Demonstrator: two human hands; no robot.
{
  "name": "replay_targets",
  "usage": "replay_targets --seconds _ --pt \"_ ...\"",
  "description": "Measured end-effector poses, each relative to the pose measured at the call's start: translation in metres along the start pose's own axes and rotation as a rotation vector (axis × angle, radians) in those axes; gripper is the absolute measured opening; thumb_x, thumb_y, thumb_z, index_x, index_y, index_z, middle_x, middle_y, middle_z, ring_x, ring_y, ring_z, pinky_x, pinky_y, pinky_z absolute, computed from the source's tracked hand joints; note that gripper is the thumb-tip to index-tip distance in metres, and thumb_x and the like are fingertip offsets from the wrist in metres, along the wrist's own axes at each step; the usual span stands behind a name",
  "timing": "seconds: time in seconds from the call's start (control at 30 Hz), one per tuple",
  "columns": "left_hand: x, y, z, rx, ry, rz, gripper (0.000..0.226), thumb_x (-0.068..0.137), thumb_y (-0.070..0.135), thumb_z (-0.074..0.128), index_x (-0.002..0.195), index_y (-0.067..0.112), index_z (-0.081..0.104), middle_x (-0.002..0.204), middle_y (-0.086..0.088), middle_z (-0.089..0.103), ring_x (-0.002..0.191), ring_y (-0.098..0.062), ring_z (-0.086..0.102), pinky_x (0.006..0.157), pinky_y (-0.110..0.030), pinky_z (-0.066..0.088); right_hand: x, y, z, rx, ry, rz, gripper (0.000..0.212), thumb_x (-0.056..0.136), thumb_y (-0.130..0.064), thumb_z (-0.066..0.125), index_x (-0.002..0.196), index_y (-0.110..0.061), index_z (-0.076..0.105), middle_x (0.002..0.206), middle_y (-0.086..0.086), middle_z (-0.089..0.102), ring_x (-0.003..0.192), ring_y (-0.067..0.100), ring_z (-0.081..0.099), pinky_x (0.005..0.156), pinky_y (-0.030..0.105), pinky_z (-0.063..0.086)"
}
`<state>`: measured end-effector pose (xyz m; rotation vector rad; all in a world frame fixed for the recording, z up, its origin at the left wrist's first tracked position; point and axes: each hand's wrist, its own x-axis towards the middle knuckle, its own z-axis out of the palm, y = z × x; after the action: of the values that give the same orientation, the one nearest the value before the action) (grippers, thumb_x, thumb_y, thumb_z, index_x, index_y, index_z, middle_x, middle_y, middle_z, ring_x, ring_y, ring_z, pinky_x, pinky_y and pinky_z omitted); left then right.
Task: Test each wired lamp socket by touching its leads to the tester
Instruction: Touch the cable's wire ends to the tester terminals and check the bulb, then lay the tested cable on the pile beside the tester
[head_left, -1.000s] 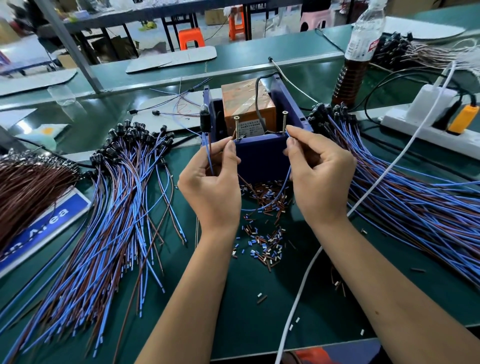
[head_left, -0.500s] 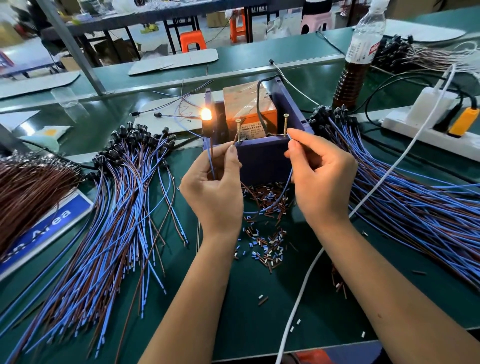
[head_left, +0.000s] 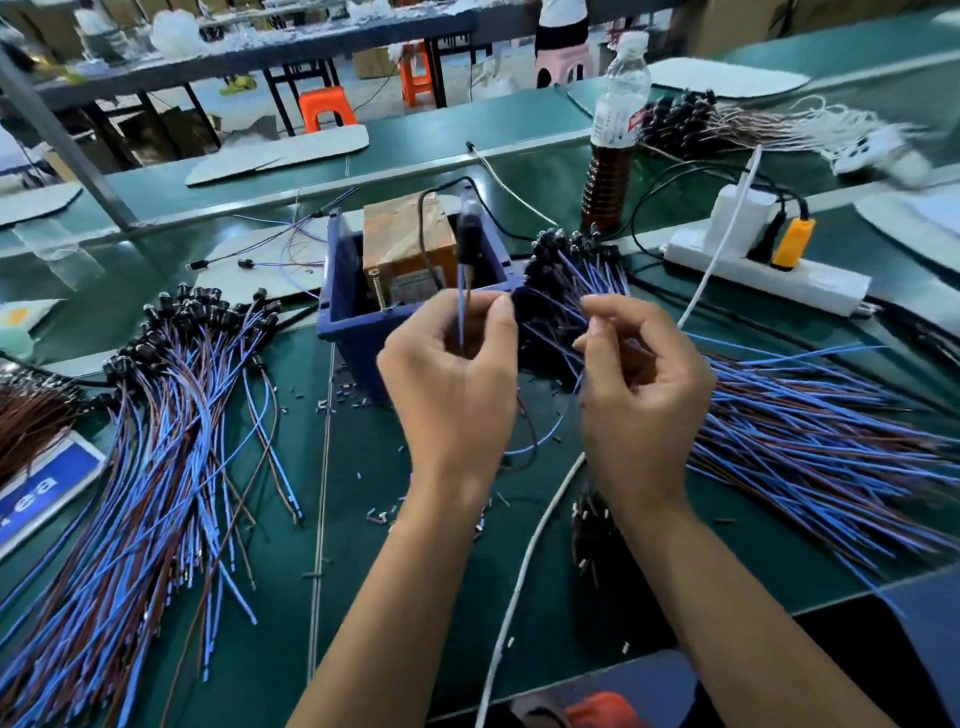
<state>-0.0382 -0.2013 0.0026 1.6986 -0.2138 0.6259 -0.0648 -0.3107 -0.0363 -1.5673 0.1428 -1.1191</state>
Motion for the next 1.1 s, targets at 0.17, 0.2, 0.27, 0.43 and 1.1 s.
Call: replay_targets --seconds 0.17,0.2,0.27,0.43,1.1 --pt "-0.013 0.034 0.088 0.065 -0.602 -0.237 0.019 0.089 0.02 0.07 0.074 0.009 0.076 0.061 -0.002 0.069 0.062 -0.017 0.066 0.064 -0.032 0.055 0.026 0.004 -0.064 -0.14 0.169 0.098 0.023 0.097 -0.019 0.062 0.112 -0.019 0.079 0.098 -0.008 0.078 0.086 0.007 0.073 0.075 0.028 0.058" --pt "-0.018 0.038 0.106 0.075 -0.683 -0.275 0.025 0.09 0.021 0.068 0.072 0.006 0.072 0.058 -0.007 0.063 0.06 -0.021 0.059 0.062 -0.034 0.05 0.035 0.007 -0.079 -0.176 0.206 0.143 0.024 0.094 -0.021 0.062 0.11 -0.021 0.08 0.095 -0.01 0.077 0.084 0.004 0.072 0.076 0.028 0.058" --pt "-0.032 0.047 0.143 0.031 -0.813 -0.445 0.033 0.092 0.018 0.065 0.061 0.006 0.059 0.052 -0.007 0.048 0.054 -0.023 0.044 0.056 -0.032 0.038 0.054 0.012 -0.111 -0.265 0.234 0.245 0.025 0.088 -0.024 0.062 0.105 -0.025 0.081 0.088 -0.01 0.076 0.081 0.011 0.072 0.081 0.038 0.061" --pt "-0.041 0.06 0.204 -0.402 -0.858 -1.091 0.031 0.101 0.0 0.036 0.074 0.01 0.046 0.063 -0.003 0.039 0.024 -0.007 0.023 0.03 -0.011 0.017 0.088 0.013 -0.165 -0.401 0.237 0.397 0.027 0.082 -0.03 0.062 0.103 -0.027 0.08 0.097 0.0 0.077 0.085 0.019 0.074 0.089 0.05 0.06" --pt "0.019 0.024 0.185 -0.855 -0.182 -1.007 0.035 0.11 0.005 0.033 0.078 0.01 0.046 0.064 -0.002 0.037 0.036 -0.005 0.037 0.033 -0.014 0.029 0.08 -0.005 -0.097 -0.961 -0.479 0.045 0.053 0.104 -0.04 0.059 0.153 -0.028 0.043 0.109 0.008 0.075 0.111 0.034 0.065 0.103 0.047 0.041"
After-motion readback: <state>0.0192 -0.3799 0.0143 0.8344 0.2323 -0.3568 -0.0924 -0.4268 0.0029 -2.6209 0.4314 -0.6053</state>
